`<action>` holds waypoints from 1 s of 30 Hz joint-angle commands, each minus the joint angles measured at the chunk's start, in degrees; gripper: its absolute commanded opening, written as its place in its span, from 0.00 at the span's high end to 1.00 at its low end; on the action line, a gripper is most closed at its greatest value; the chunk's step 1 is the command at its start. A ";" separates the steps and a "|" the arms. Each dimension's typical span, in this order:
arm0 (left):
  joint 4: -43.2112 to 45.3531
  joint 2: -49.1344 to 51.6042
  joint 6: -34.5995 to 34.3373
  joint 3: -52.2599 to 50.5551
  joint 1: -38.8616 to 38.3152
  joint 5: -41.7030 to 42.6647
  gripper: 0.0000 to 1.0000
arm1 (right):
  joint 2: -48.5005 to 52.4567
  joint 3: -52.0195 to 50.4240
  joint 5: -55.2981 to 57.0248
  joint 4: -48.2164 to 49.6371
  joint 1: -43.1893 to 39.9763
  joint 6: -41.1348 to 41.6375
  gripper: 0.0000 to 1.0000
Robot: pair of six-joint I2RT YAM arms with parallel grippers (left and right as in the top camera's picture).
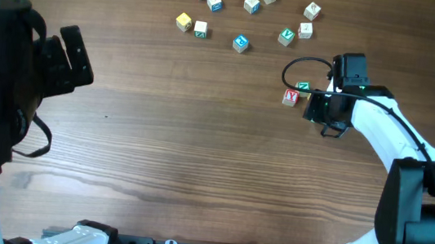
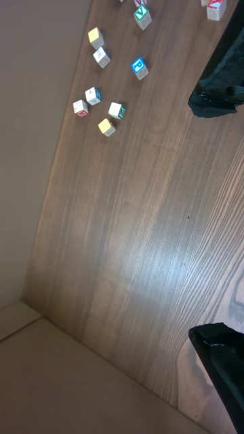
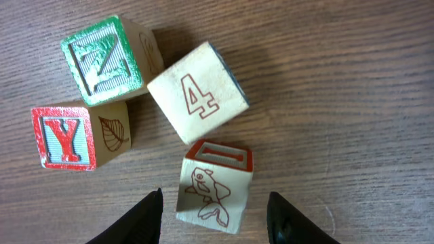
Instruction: Form a circle
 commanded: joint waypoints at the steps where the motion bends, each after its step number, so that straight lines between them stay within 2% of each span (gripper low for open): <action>1: -0.02 0.02 0.11 -0.02 0.26 -0.72 0.00 | 0.94 -0.46 -4.44 -0.94 0.11 0.24 0.50; 4: -0.02 0.02 0.11 -0.02 0.26 -0.72 0.00 | 0.94 0.28 -4.83 -4.42 0.11 0.13 0.50; 7: -0.02 0.02 0.11 -0.02 0.26 -0.72 0.00 | 0.94 1.64 -4.83 -9.73 0.11 0.11 0.42; 10: -0.02 0.02 0.11 -0.02 0.26 -0.72 0.00 | 0.94 1.86 -4.83 -12.33 0.11 0.13 0.42; 14: -0.02 0.02 0.11 -0.02 0.26 -0.72 0.00 | 0.94 1.86 -4.83 -11.93 0.11 0.11 0.68; 16: -0.02 0.02 0.11 -0.02 0.26 -0.72 0.00 | 0.94 1.86 -4.81 -11.37 0.11 0.13 0.76; 27: -0.02 0.02 0.11 -0.02 0.26 -0.72 0.00 | 0.94 1.84 -3.96 -6.82 0.11 0.26 0.95; 30: -0.02 0.02 0.11 -0.02 0.26 -0.72 0.00 | 0.94 1.73 -3.96 -7.06 0.11 0.15 0.95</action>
